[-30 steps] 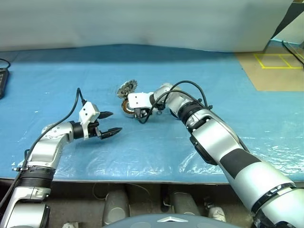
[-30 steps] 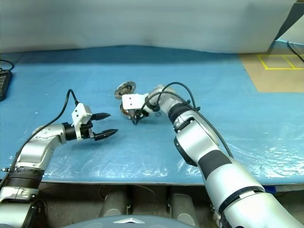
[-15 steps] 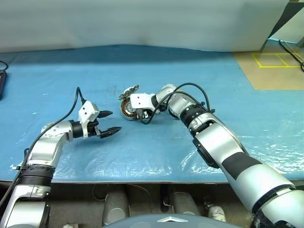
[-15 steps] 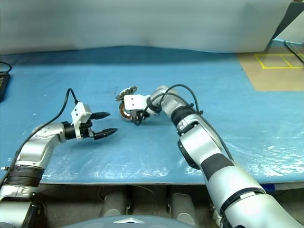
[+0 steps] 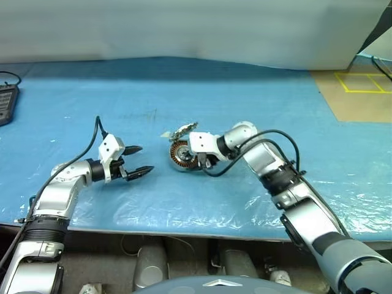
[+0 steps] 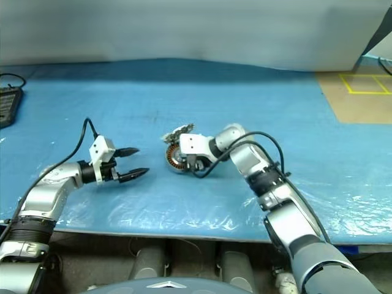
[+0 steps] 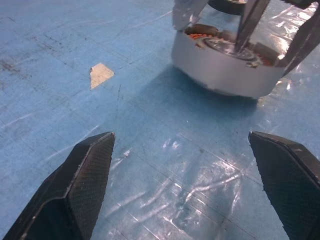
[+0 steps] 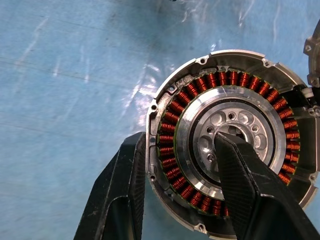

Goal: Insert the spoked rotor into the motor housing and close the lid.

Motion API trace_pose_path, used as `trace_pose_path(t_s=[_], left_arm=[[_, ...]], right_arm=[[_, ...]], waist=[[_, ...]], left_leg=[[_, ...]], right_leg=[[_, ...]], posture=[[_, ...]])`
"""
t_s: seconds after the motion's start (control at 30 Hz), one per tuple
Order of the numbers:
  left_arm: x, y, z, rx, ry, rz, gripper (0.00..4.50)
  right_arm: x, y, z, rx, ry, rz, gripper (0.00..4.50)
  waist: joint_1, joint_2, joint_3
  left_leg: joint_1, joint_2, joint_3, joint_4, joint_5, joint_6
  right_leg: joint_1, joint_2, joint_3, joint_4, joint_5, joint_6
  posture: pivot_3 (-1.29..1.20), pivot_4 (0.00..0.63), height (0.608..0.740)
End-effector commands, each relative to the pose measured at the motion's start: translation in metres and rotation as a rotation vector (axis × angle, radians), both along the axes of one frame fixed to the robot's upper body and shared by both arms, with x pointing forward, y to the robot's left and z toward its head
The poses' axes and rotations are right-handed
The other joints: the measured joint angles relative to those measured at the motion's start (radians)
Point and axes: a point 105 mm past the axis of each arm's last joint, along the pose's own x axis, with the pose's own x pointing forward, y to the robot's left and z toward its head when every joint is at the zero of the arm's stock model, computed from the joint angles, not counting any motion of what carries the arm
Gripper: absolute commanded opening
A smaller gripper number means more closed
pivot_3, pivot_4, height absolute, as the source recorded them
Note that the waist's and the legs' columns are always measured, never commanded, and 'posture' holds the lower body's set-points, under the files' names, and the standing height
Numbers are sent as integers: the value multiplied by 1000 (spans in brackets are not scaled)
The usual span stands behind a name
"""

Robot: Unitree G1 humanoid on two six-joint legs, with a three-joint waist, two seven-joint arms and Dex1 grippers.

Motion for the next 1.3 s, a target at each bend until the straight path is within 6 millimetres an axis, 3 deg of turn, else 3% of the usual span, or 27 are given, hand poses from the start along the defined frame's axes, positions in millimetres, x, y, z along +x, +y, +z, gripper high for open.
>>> trace_pose_path(t_s=[0.03,0.13,0.23,0.43,0.77,0.9,1.03,1.2,1.27,1.3], left_arm=[[0,5,8,6,-35,4,4500],[-1,7,7,11,-32,4,4500],[-1,8,8,14,-31,5,4500],[-8,10,12,24,-30,8,4500],[-17,13,17,39,-22,25,4500],[-17,11,19,40,-20,25,4500],[-16,12,21,46,-22,31,4500],[-15,13,24,51,-26,36,4500],[-14,12,24,52,-26,36,4500],[-13,12,23,55,-26,35,4500]], right_arm=[[-13,-1,-4,-5,72,-76,1749],[-17,12,-2,62,156,-171,1749],[-9,33,3,172,244,-336,1749],[-34,58,4,187,354,-323,1749],[-50,60,13,160,308,-274,1749],[-50,56,-2,120,292,-282,1749],[-56,61,-1,143,322,-278,1749],[-54,63,2,160,312,-283,3354],[-52,67,13,229,337,-301,3981],[-52,69,24,272,368,-305,3981]], waist=[[-1,0,0],[-4,0,0],[-12,-1,-1],[-27,-1,-1],[-28,-1,-1],[-27,-1,-1],[-28,-1,-1],[-27,-1,-1],[-27,-1,-1],[-27,-1,-1]], left_leg=[[1,0,0,0,0,0],[2,0,-1,-1,0,0],[4,1,-3,-2,0,-1],[7,1,-5,-9,2,-6],[7,0,-4,-13,1,-9],[8,0,-4,-13,1,-9],[15,0,-4,-13,1,-9],[15,-1,-4,-14,1,-9],[15,-1,-4,-14,1,-9],[15,-1,-4,-13,1,-9]], right_leg=[[0,0,0,0,0,0],[1,0,0,0,-1,2],[1,1,2,0,0,1],[1,2,3,-4,0,1],[1,3,3,-8,-1,1],[2,2,4,-8,-1,1],[7,3,5,-8,-1,2],[7,3,6,-8,-1,2],[7,3,6,-8,-1,2],[7,2,6,-8,-1,2]], posture=[[0,150,740],[0,150,740],[0,150,740],[0,150,740],[0,150,740],[0,150,740],[0,150,740],[0,150,740],[0,150,740],[0,150,740]])
